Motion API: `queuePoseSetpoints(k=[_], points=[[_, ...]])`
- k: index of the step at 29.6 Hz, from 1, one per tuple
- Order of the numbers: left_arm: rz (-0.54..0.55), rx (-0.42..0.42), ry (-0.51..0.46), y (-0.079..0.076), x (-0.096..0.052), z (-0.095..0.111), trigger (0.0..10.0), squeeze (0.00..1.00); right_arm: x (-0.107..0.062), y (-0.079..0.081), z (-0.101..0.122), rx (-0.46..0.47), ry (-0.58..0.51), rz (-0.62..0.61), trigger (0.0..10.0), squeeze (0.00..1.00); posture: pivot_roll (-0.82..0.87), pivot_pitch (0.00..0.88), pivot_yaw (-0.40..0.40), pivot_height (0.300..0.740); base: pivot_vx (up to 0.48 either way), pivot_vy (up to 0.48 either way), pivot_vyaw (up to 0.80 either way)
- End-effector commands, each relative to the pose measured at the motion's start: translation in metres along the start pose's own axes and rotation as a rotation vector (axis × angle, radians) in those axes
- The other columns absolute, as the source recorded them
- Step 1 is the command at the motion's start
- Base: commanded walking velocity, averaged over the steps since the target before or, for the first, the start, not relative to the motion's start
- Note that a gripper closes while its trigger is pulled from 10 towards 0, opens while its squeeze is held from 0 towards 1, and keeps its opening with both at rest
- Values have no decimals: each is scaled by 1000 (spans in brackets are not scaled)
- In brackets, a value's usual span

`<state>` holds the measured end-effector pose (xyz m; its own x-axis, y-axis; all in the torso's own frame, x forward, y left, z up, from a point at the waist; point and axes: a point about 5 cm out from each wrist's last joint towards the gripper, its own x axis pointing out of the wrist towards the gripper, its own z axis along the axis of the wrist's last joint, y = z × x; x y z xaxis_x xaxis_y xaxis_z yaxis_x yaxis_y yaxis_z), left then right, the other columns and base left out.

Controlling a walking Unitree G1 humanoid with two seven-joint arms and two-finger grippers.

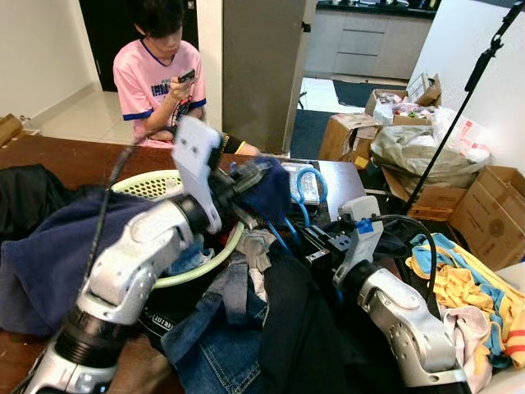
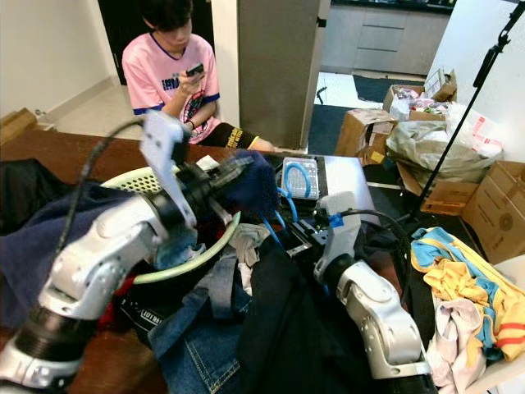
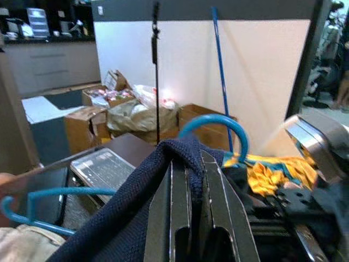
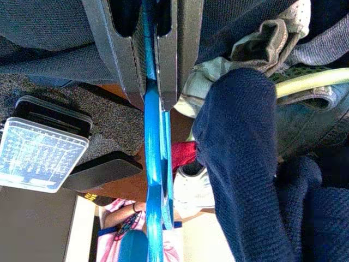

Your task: Hang hanger

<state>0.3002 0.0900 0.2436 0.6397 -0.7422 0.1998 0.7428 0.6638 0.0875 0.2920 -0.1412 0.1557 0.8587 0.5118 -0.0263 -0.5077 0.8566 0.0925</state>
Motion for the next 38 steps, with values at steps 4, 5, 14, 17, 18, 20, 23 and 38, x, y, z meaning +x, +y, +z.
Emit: queuePoseSetpoints(k=[4, 5, 14, 17, 18, 20, 23, 38], points=[[-94, 16, 134, -15, -8, -24, 10000, 322, -2, 0, -11, 21, 57, -4, 10000, 0, 31, 12, -34, 740, 0, 0, 0], [-144, 22, 184, -18, -16, -27, 10000, 1000, -1, 0, -11, 23, 59, -3, 10000, 0, 31, 14, -36, 740, 0, 0, 0], [-214, 55, 228, -6, -43, -6, 10000, 1000, -1, 0, -12, 30, 65, -2, 10000, 0, 33, 17, -37, 740, 0, 0, 0], [-189, 72, 158, 14, -60, 27, 10000, 1000, -2, -1, -12, 33, 67, -1, 10000, 0, 38, 22, -39, 740, 0, 0, 0], [-189, 72, 158, 14, -60, 27, 10000, 1000, -2, -1, -12, 33, 67, -1, 10000, 0, 38, 22, -39, 740, 0, 0, 0], [-75, 152, 147, 40, -78, 50, 10000, 1000, -2, -1, -12, 39, 68, 0, 10000, 0, 47, 30, -40, 740, 0, 0, 0], [249, 320, 205, 89, -112, 71, 10000, 1000, -3, -1, -12, 46, 71, 6, 10000, 0, 54, 34, -49, 740, 0, 0, 0], [642, 304, 369, 154, -174, 9, 10000, 0, -6, -4, -8, 45, 86, 18, 10000, 0, 41, 57, -81, 740, 0, 0, 0]])
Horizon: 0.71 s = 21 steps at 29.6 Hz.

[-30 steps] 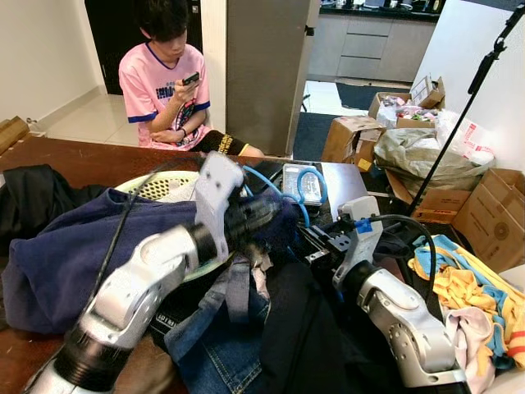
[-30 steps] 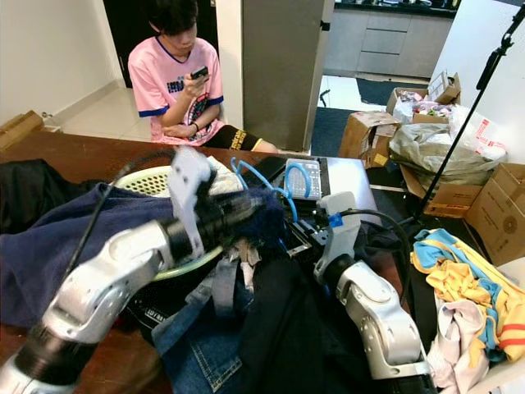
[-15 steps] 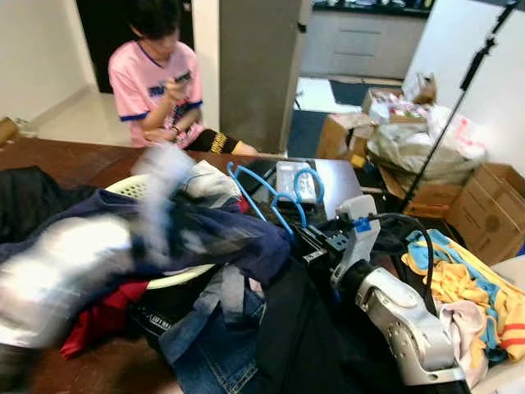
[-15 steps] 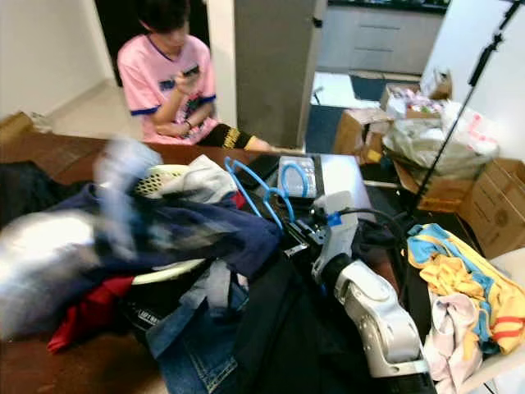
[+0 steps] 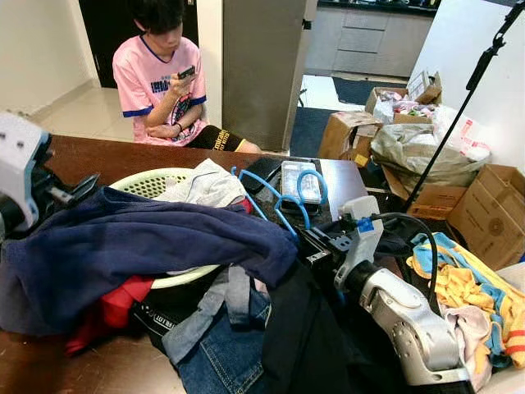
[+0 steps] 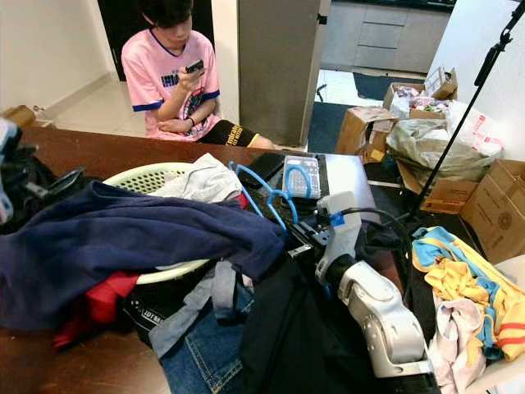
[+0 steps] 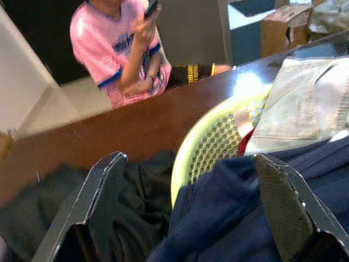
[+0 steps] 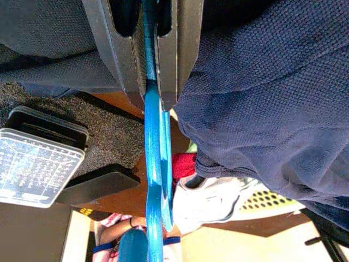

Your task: Hang hanger

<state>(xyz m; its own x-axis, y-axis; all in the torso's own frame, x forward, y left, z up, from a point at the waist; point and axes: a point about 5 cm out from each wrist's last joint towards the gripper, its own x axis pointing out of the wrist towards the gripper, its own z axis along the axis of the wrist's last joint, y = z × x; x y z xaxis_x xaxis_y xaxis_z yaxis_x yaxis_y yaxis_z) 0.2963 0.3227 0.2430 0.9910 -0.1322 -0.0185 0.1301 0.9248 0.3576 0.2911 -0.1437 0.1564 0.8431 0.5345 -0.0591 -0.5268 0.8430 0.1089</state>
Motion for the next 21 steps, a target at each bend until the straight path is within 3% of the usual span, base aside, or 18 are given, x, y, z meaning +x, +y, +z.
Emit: queuePoseSetpoints(k=[1, 5, 10, 18, 19, 20, 21], points=[[-24, -21, 3, -4, 6, -11, 10000, 0, -3, -2, -9, 30, 50, -6, 10000, 0, 41, 57, -81, 740, 0, 0, 0], [-79, -50, -1, -9, 21, -21, 10000, 0, -11, -6, -5, 25, 58, -8, 10000, 0, 9, 86, -100, 740, 0, 0, 0], [-110, -48, 8, -9, 30, -22, 10000, 0, -19, -9, -3, 25, 67, -19, 10000, 0, -18, 105, -112, 740, 0, 0, 0], [-161, -70, 39, -14, 34, -34, 10000, 0, -27, -13, -1, 9, 89, -30, 10000, 0, -43, 107, -123, 740, 0, 0, 0], [-185, -80, 38, -17, 35, -35, 4588, 0, -27, -13, -1, 7, 92, -29, 10000, 0, -43, 107, -124, 740, 0, 0, 0], [-225, -95, 34, -20, 35, -36, 0, 0, -27, -13, -1, 7, 96, -29, 10000, 0, -42, 107, -126, 740, 0, 0, 0], [-251, -104, 30, -23, 36, -37, 0, 0, -27, -13, -1, 7, 99, -28, 10000, 0, -41, 107, -127, 740, 0, 0, 0]])
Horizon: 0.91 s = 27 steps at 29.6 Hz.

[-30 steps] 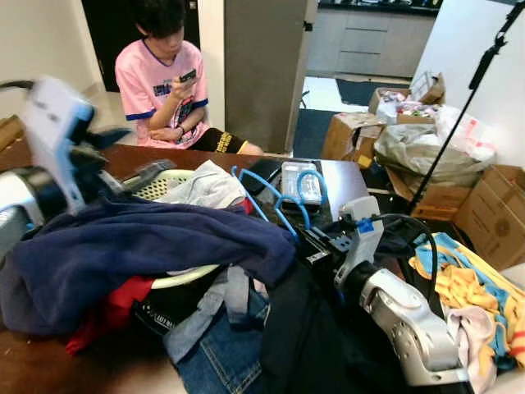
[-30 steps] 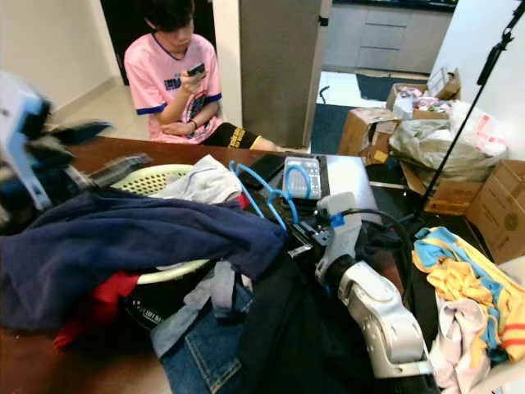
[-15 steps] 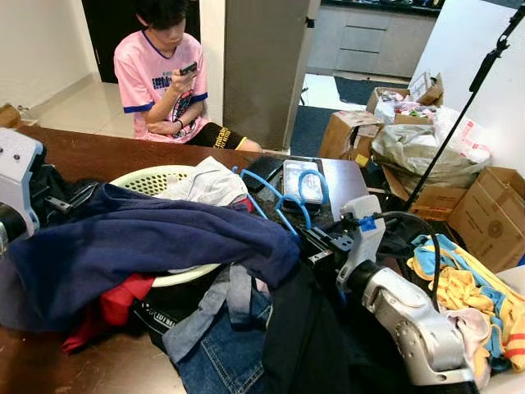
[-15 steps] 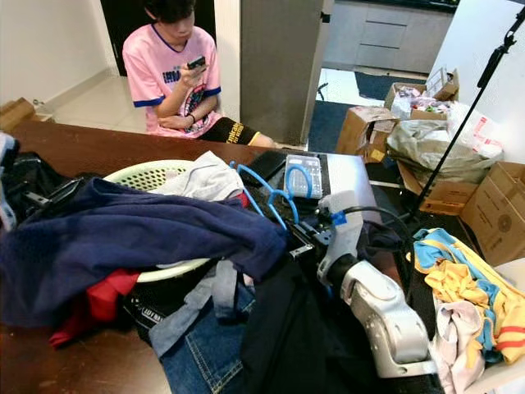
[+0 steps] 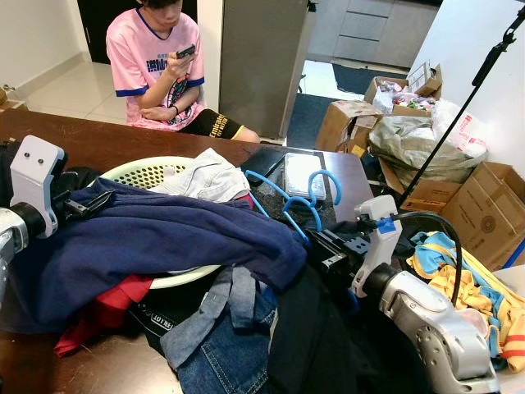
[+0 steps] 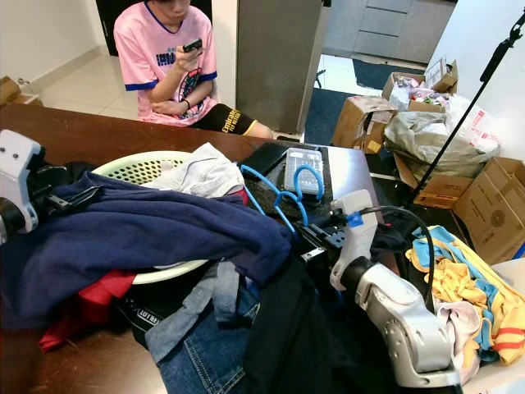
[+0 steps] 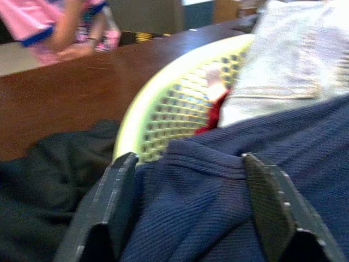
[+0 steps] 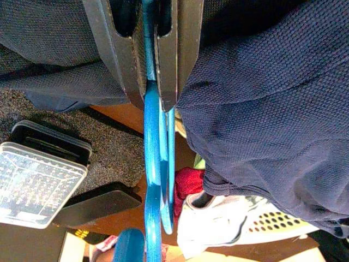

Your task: Hang hanger

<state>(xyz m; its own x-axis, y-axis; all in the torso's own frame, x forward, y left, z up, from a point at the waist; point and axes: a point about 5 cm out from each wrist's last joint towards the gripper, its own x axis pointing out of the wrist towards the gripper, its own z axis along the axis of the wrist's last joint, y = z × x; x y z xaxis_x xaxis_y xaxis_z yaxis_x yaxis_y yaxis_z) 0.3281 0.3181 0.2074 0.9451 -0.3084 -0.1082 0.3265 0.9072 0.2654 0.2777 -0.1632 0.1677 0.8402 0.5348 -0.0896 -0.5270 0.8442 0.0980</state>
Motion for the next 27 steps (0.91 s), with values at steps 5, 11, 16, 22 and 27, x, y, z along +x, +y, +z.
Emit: queuePoseSetpoints(k=[5, 11, 16, 22, 27], points=[[-160, -9, -18, -19, 6, -2, 0, 0, -4, -3, -12, 19, 77, -21, 10000, 0, -32, 103, -128, 740, 0, 0, 0], [-203, 17, -27, -22, 7, 4, 0, 0, -2, -2, -13, 27, 81, -19, 10000, 0, -27, 98, -121, 740, 0, 0, 0], [-194, 53, -169, -18, 8, 43, 0, 0, 0, -2, -14, 40, 75, -27, 10000, 0, -18, 89, -106, 740, 0, 0, 0], [-379, 149, -483, -41, -21, 137, 2235, 0, 5, -2, -15, 55, 62, -31, 10000, 0, 9, 71, -93, 740, 0, 0, 0], [-547, 230, -648, -66, -48, 185, 8510, 0, 9, -1, -16, 66, 57, -28, 10000, 0, 21, 61, -84, 740, 0, 0, 0]])
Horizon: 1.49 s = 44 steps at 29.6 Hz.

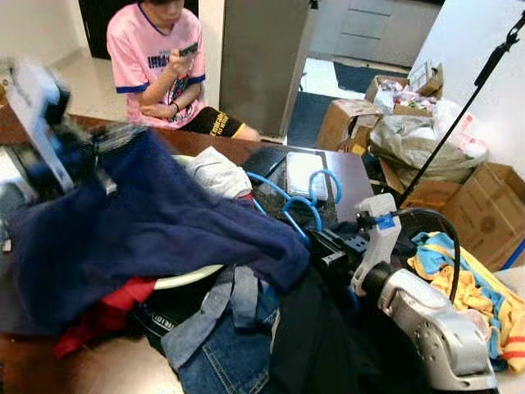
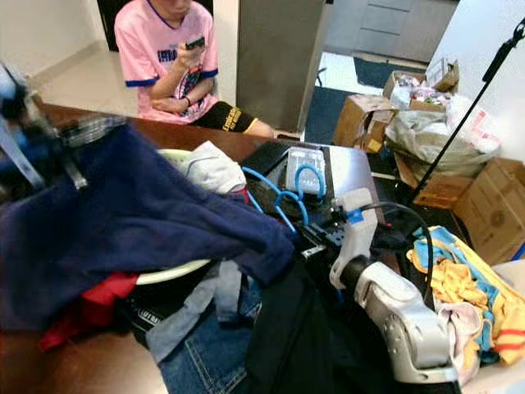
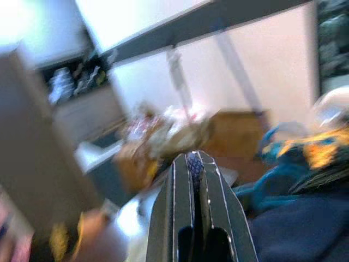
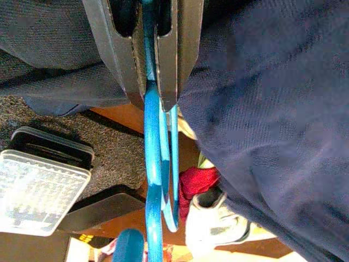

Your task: Hang hanger

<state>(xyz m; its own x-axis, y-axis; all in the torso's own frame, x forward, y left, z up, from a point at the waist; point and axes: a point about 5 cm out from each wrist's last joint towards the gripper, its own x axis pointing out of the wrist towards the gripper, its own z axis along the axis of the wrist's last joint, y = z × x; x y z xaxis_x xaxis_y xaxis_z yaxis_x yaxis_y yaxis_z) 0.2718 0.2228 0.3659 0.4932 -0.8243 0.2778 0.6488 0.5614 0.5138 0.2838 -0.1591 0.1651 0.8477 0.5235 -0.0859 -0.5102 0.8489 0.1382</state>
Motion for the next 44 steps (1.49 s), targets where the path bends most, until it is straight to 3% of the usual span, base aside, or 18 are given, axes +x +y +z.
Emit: queuePoseSetpoints(k=[1, 2, 6, 10, 12, 15, 21, 24, 25, 26, 27, 28, 30, 31, 34, 37, 44], points=[[-42, 5, -17, -3, 0, 10, 8510, 0, 1, -1, -14, 24, 63, -17, 10000, 0, 21, 61, -84, 740, 0, 0, 0], [-63, 9, -62, -4, 3, 22, 10000, 0, 2, -1, -14, 31, 59, -17, 10000, 0, 25, 57, -80, 740, 0, 0, 0], [-66, -23, -174, -1, 10, 45, 10000, 0, 5, -1, -14, 48, 49, -17, 10000, 0, 38, 52, -64, 740, 0, 0, 0], [-60, -70, -189, -1, 13, 47, 10000, 0, 8, 1, -14, 54, 44, -16, 10000, 0, 37, 50, -54, 740, 0, 0, 0], [-68, -114, -168, -7, 18, 41, 10000, 0, 10, 1, -14, 55, 42, -12, 10000, 0, 36, 47, -48, 740, 0, 0, 0], [-116, -270, -138, -33, 37, 14, 10000, 0, 11, 3, -13, 66, 30, -3, 10000, 0, 26, 45, -53, 740, -425, 0, 0], [-158, -364, -207, -53, 49, 6, 10000, 0, 8, 6, -5, 121, -64, 44, 10000, 0, 19, 45, -49, 740, -80, 0, 0], [-152, -362, -220, -54, 51, 7, 10000, 0, 6, 6, 0, 161, -115, 58, 10000, 0, 21, 43, -46, 740, 0, 0, 0], [-142, -362, -237, -53, 53, 10, 10000, 0, 2, 3, 9, 258, -212, 75, 10000, 0, 22, 38, -49, 740, 0, 0, 0], [-142, -362, -237, -53, 53, 10, 10000, 0, 2, 3, 9, 258, -212, 75, 10000, 0, 22, 38, -49, 740, 0, 0, 0], [-133, -356, -253, -50, 55, 15, 10000, 0, -4, -3, 18, 364, -314, 86, 10000, 0, 26, 36, -45, 740, 0, 0, 0], [-133, -356, -253, -50, 55, 15, 10000, 0, -4, -3, 18, 364, -314, 86, 10000, 0, 26, 36, -45, 740, 0, 0, 0], [-119, -318, -296, -42, 58, 32, 10000, 0, -25, -18, 40, 492, -534, 121, 10000, 0, 28, 29, -39, 740, 0, 0, 0], [-108, -293, -325, -37, 57, 43, 10000, 0, -36, -23, 50, 497, -607, 139, 10000, 0, 24, 26, -34, 740, -480, 0, 0], [-85, -252, -368, -27, 53, 58, 10000, 0, -47, -24, 62, 476, -665, 167, 10000, 0, 18, 22, -28, 740, -480, 0, 0], [-72, -228, -386, -21, 51, 65, 10000, 0, -49, -22, 65, 460, -672, 182, 10000, 0, 17, 18, -27, 740, -480, 0, 0], [-60, -174, -508, -1, 41, 104, 10000, 0, -47, -12, 72, 435, -660, 238, 10000, 0, 31, 3, -16, 740, -480, 0, 0]])
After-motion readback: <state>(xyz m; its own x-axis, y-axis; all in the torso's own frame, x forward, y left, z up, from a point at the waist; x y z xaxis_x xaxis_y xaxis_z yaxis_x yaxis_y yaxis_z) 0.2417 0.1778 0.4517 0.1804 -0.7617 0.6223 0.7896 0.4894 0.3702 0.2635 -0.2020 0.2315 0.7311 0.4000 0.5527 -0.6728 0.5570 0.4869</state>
